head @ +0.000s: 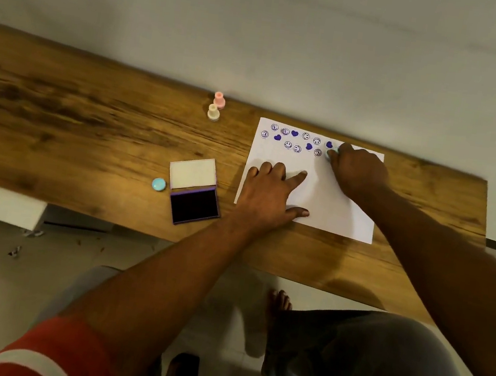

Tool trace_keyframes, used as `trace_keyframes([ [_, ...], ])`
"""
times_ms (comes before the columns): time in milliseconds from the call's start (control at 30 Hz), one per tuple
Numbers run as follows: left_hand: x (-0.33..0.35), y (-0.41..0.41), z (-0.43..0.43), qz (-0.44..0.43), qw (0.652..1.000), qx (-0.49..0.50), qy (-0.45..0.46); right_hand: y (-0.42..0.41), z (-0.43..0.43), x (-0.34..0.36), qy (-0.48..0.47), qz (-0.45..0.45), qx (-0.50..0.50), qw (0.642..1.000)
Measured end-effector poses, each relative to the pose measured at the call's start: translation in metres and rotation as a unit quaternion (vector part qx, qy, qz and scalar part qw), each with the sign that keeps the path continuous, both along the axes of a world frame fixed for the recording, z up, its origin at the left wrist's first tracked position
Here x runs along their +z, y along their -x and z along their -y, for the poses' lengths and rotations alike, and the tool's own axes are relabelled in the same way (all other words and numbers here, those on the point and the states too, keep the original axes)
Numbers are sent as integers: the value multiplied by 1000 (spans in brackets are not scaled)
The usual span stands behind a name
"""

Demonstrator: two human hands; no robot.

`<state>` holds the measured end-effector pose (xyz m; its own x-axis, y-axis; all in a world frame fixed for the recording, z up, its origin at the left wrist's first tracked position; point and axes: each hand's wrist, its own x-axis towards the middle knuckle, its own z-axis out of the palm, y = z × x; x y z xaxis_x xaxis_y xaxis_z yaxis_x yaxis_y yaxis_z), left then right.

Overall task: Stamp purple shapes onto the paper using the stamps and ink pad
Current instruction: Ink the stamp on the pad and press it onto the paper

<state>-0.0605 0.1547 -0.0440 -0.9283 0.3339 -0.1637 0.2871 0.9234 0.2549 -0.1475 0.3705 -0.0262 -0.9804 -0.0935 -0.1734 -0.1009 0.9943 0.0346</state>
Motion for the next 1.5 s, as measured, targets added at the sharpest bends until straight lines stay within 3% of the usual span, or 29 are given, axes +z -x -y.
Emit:
trace_keyframes([
  [167, 1, 1, -2, 4, 1000, 9, 4, 0, 6, 14, -28, -7, 19, 999],
  [333, 1, -2, -2, 3, 1000, 18, -9, 6, 15, 44, -20, -140, 16, 990],
  [500, 1, 0, -1, 13, 1000, 19, -5, -17, 42, 9, -40, 2, -38, 998],
  [633, 2, -1, -2, 24, 1000, 14, -2, -13, 47, 8, -46, 9, -77, 996],
  [1033, 3, -4, 0, 10, 1000, 5, -4, -10, 30, 12, -27, 38, -40, 998],
  [1133, 6, -6, 7, -11, 1000, 1, -12, -3, 17, 24, 27, 8, -46, 999],
  [1167, 7, -6, 10, -20, 1000, 4, -14, -2, 11, 27, 86, -26, -86, 992],
  [1233, 8, -7, 17, -38, 999, 10, -16, -5, -2, 33, 225, -84, -191, 952],
  [1333, 12, -7, 26, -54, 998, 18, -19, -18, -14, 38, 358, -72, -287, 886],
  [1500, 22, -10, 39, -60, 997, 33, -42, -37, -17, 41, 403, -78, -283, 867],
])
